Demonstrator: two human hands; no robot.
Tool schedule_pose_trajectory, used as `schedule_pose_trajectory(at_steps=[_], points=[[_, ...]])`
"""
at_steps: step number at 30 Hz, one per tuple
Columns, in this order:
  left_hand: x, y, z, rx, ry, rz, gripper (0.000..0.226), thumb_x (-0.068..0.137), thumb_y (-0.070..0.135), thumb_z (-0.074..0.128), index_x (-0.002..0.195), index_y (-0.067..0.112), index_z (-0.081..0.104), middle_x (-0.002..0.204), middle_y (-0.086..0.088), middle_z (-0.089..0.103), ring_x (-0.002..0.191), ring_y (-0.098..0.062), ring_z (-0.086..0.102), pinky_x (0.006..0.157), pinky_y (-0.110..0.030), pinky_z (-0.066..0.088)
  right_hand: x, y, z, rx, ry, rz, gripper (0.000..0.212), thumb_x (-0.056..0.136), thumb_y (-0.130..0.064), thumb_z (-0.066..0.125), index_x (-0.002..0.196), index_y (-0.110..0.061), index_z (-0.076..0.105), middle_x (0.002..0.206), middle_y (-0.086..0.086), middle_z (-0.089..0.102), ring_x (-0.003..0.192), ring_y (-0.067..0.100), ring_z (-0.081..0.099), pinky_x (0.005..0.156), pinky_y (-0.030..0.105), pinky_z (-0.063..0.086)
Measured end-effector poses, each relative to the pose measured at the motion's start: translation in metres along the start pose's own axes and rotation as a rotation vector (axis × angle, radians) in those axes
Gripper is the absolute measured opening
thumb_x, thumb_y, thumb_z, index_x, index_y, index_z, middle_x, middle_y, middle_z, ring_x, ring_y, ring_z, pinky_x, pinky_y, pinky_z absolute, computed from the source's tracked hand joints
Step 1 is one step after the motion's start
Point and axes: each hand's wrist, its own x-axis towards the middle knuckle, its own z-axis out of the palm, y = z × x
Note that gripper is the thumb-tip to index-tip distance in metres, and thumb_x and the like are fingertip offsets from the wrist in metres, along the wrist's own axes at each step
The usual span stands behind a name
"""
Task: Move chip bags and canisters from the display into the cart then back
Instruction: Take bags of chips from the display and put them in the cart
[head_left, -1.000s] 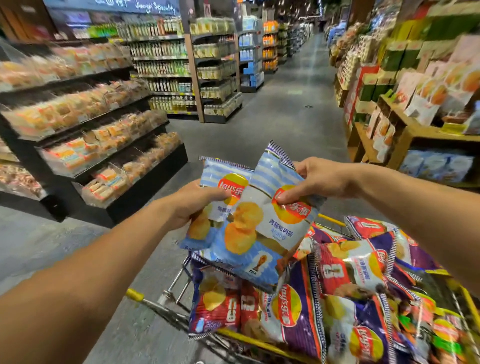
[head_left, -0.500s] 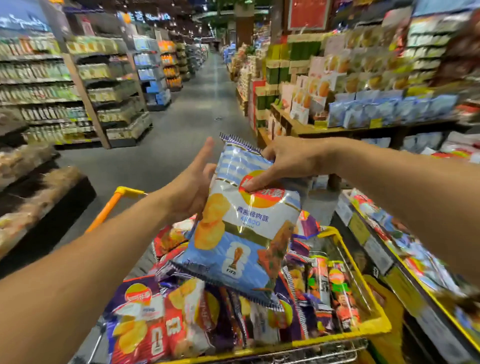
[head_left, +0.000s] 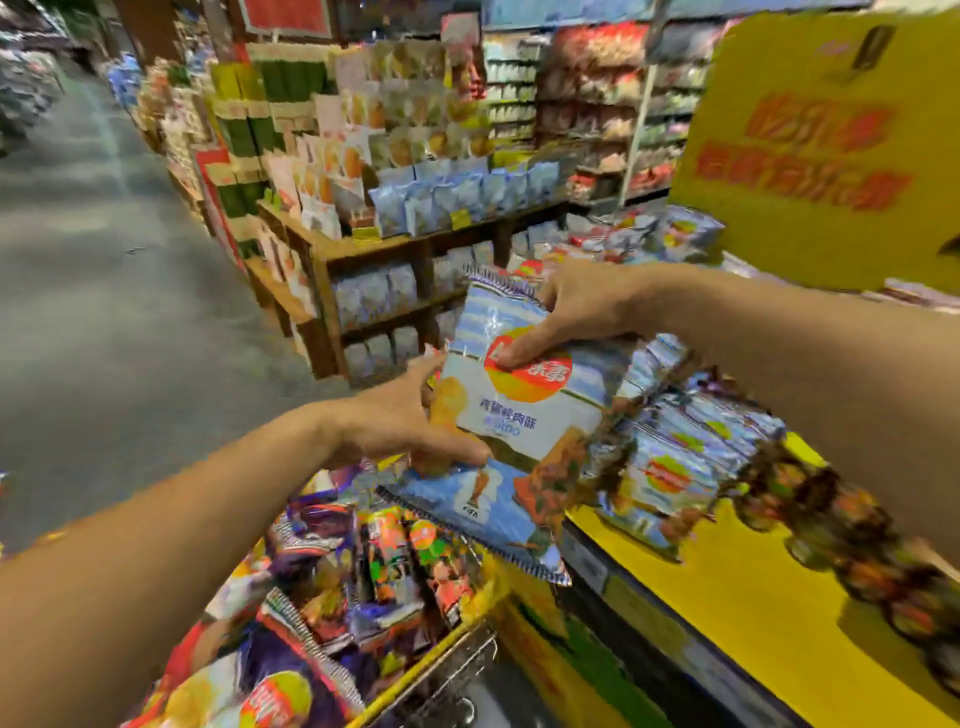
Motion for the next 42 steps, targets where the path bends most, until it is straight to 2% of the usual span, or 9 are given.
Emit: schedule_pose_trajectory(at_steps=[5,9,18,24,27,30,33,35,42], points=[[0.083,0.019,0.071,0.074,-0.037,0.056,0.080,0.064,0.017,0.092,0.123,0.040,0.044,0.111,0.008,0.066,0.089,0.008,0.068,0.084,-0.018,0.055,-0.022,0.096,-0.023,-0.063,0.012,0.168,0.064,0.044,-0.068,0.084,0.059,-0.019,0.046,0.048,-0.005,0.046,0.051,0.017,0.043,0.050,0.027,0.029],[0.145,0.012,0.120,0.239,-0.082,0.031,0.116,0.054,0.052,0.091,0.148,0.031,0.026,0.132,0.004,0.055,0.115,-0.016,0.061,0.099,-0.037,0.050,-0.025,0.170,-0.021,-0.123,0.031,0.260,0.068,0.045,-0.073,0.082,0.056,-0.017,0.045,0.047,0.000,0.046,0.048,0.019,0.043,0.047,0.027,0.029],[0.210,-0.017,0.186,0.428,-0.375,-0.017,0.008,0.095,0.020,0.061,0.091,0.013,0.061,0.078,0.001,0.060,0.066,-0.010,0.054,0.062,-0.023,0.046,0.011,0.286,0.061,-0.146,-0.125,0.433,0.072,0.058,-0.071,0.080,0.053,-0.016,0.035,0.049,0.004,0.035,0.050,0.021,0.037,0.052,0.036,0.027],[0.233,-0.052,0.231,0.561,-0.692,-0.158,0.036,0.092,0.028,0.066,0.124,0.012,0.061,0.101,0.000,0.066,0.098,-0.020,0.064,0.089,-0.032,0.049,0.049,0.299,0.138,-0.126,-0.097,0.429,0.073,0.055,-0.077,0.078,0.054,-0.014,0.040,0.053,0.004,0.041,0.058,0.024,0.047,0.055,0.035,0.036],[0.249,-0.071,0.233,0.961,-0.694,-0.158,0.051,0.095,0.043,0.056,0.136,0.012,0.048,0.134,-0.013,0.055,0.122,-0.034,0.051,0.100,-0.039,0.041,0.058,0.312,0.168,-0.026,-0.300,0.367,0.061,0.072,-0.072,0.070,0.083,-0.012,0.063,0.102,0.011,0.060,0.107,0.032,0.053,0.087,0.046,0.046],[0.256,-0.094,0.228,1.110,-0.715,-0.275,0.065,0.092,0.053,0.051,0.143,0.014,0.038,0.146,-0.019,0.041,0.128,-0.041,0.045,0.103,-0.048,0.042,0.055,0.332,0.167,0.271,-0.243,0.305,0.039,0.084,-0.047,0.075,0.117,-0.027,0.067,0.158,0.007,0.023,0.149,0.026,0.017,0.115,0.047,0.029],[0.257,-0.097,0.231,1.138,-0.699,-0.320,0.061,0.090,0.056,0.049,0.133,0.012,0.053,0.134,-0.017,0.055,0.118,-0.037,0.054,0.101,-0.046,0.046,0.054,0.357,0.153,0.350,0.145,0.324,0.023,0.084,-0.036,0.074,0.092,-0.025,0.055,0.118,0.007,0.048,0.108,0.030,0.052,0.085,0.047,0.045],[0.262,-0.088,0.239,1.097,-0.739,-0.286,0.054,0.094,0.052,0.048,0.118,0.007,0.064,0.115,-0.016,0.062,0.104,-0.034,0.058,0.095,-0.042,0.048,0.053,0.366,0.147,0.126,0.055,0.353,0.029,0.085,-0.044,0.067,0.089,-0.022,0.047,0.092,0.008,0.054,0.081,0.032,0.052,0.069,0.047,0.044],[0.273,-0.082,0.228,0.945,-0.769,-0.294,0.057,0.098,0.052,0.047,0.145,0.020,0.042,0.147,-0.004,0.046,0.128,-0.030,0.048,0.105,-0.042,0.041,0.066,0.348,0.153,0.048,-0.135,0.354,0.019,0.098,-0.011,0.050,0.100,-0.011,0.069,0.103,0.013,0.068,0.086,0.031,0.060,0.079,0.045,0.051]])
